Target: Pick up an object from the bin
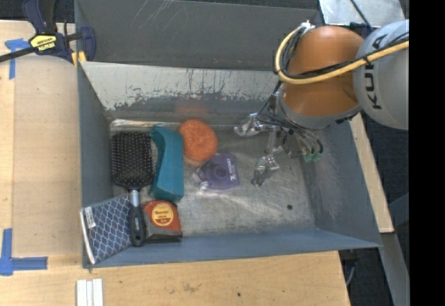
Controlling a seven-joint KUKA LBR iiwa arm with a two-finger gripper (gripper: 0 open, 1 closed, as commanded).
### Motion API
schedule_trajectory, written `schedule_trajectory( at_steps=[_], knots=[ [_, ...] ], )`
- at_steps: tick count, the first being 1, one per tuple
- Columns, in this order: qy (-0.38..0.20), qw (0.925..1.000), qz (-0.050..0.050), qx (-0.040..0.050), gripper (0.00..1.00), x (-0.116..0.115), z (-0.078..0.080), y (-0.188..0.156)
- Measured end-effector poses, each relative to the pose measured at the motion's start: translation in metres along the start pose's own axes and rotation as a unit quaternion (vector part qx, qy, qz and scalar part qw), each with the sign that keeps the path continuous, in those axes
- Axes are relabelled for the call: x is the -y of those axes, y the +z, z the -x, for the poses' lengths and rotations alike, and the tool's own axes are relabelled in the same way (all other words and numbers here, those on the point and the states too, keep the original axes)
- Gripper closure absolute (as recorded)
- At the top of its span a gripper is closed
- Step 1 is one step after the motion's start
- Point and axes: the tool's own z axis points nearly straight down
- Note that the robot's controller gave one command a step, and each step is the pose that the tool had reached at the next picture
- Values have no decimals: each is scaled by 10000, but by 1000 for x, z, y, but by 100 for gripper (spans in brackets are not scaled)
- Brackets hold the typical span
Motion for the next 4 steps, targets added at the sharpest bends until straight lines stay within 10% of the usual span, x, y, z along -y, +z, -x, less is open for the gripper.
schedule_trajectory(
  at_steps=[1, 2, 4],
  knots=[
    [-689, 9976, -45, -22, 0, -12, 9, 11],
    [-1488, 9889, -24, 30, 100, -23, -23, 81],
    [-1488, 9889, -24, 28, 100, -23, -24, 80]
  ],
)
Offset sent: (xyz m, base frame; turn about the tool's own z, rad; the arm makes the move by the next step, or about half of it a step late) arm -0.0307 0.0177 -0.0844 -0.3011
